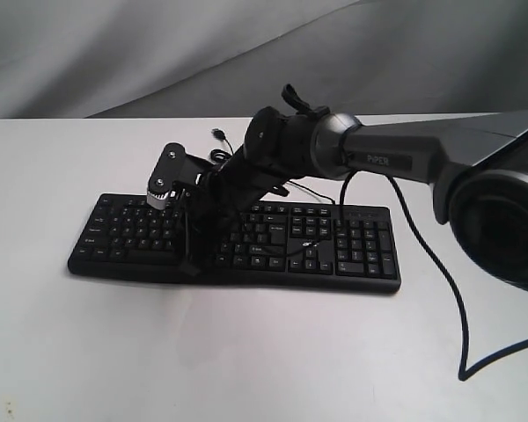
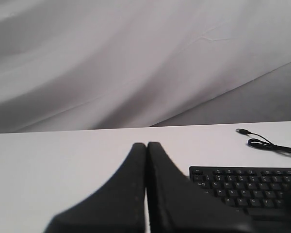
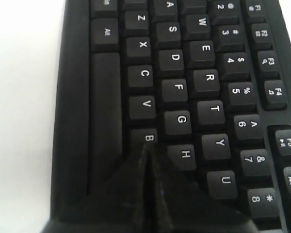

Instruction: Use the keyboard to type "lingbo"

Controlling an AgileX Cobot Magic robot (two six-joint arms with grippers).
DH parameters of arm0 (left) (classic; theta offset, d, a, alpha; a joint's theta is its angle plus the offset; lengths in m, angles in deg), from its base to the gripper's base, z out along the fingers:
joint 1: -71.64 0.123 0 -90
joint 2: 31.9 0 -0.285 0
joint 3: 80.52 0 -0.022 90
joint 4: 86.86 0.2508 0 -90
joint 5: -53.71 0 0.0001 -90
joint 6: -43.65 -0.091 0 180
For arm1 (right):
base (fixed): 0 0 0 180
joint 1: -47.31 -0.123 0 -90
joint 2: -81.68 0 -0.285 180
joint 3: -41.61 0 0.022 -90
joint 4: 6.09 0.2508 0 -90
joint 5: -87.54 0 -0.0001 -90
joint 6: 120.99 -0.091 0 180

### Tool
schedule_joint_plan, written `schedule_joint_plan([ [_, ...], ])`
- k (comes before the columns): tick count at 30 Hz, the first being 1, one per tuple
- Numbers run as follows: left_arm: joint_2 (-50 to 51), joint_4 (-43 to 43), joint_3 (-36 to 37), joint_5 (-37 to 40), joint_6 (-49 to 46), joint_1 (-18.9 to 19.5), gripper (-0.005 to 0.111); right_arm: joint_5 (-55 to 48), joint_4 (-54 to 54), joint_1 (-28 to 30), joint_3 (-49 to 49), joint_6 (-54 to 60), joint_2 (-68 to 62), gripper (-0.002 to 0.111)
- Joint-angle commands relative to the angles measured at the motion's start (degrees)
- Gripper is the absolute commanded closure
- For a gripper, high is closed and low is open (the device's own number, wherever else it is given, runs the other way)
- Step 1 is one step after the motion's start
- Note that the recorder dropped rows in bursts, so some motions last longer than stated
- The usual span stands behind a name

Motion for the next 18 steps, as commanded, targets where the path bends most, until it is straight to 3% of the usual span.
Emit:
schedule_joint_plan([
  [1,-0.28,0.01,0.28,-0.42,0.12,-0.38,0.106,0.12,-0.36,-0.11,-0.25,0.65,-0.49,0.108],
  [10,-0.28,0.01,0.28,-0.42,0.12,-0.38,0.106,2.35,0.11,-0.11,-0.98,0.78,2.49,0.108],
  [18,-0.28,0.01,0.28,-0.42,0.12,-0.38,0.106,-4.85,-0.38,-0.11,-14.61,-2.35,-5.98,0.108],
])
